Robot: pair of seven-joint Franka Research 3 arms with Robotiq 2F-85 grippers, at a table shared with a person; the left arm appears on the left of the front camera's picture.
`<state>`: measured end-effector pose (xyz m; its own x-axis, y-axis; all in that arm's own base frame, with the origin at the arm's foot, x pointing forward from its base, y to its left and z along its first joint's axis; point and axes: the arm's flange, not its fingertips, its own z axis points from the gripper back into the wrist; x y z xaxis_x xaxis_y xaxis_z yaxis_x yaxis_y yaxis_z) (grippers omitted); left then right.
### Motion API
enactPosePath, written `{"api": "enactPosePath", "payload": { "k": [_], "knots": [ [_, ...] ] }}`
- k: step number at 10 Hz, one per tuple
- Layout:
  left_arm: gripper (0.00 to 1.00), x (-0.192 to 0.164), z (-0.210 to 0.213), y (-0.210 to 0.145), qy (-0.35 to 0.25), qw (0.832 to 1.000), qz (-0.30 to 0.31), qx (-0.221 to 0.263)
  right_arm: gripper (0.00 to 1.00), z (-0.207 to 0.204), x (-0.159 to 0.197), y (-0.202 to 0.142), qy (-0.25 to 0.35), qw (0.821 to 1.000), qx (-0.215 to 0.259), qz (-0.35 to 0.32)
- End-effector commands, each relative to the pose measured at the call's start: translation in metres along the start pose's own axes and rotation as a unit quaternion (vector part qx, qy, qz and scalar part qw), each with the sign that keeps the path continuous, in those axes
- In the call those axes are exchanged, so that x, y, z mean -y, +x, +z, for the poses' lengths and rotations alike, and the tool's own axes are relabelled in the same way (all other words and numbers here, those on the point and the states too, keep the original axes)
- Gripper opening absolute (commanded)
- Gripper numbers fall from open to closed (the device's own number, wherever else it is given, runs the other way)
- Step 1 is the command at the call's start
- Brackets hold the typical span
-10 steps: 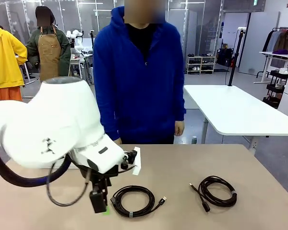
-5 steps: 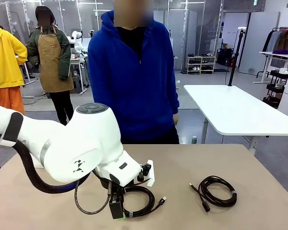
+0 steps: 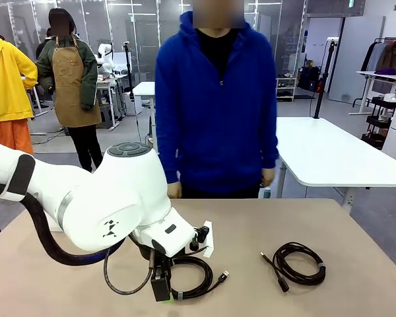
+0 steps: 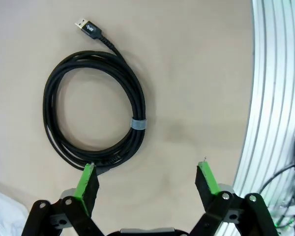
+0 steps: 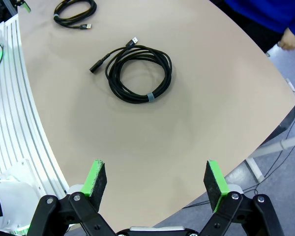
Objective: Organize and store the cables.
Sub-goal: Place the USB Extension Cable into the Organizing box.
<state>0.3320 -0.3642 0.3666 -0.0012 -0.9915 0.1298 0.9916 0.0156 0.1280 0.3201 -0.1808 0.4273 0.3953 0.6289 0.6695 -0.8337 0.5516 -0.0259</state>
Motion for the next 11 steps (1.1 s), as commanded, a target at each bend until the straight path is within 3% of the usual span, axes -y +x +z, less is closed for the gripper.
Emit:
{"api": "enactPosePath", "payload": {
  "k": [1, 8, 9, 10, 11],
  "knots": [
    [1.0, -0.009, -0.019, 0.018, -0.009, 1.0, -0.013, 0.006, 1.0, 0.001, -0.001, 0.0, -0.001, 1.0, 0.006, -0.001],
    [1.0, -0.027, -0.067, 0.028, -0.007, 1.0, 0.013, -0.014, 1.0, 0.001, -0.001, 0.0, -0.001, 1.0, 0.006, -0.001],
    [0.85, -0.032, -0.071, 0.025, -0.007, 1.0, 0.022, -0.003, 1.0, 0.001, -0.001, 0.0, -0.001, 1.0, 0.006, -0.001],
    [0.44, -0.035, -0.074, 0.025, -0.009, 1.0, 0.019, 0.003, 1.0, 0.001, -0.001, 0.0, -0.001, 1.0, 0.006, -0.001],
    [0.25, -0.034, -0.074, 0.026, -0.009, 1.0, 0.017, -0.004, 1.0, 0.001, -0.001, 0.0, -0.001, 1.0, 0.006, -0.001]
  ]
}}
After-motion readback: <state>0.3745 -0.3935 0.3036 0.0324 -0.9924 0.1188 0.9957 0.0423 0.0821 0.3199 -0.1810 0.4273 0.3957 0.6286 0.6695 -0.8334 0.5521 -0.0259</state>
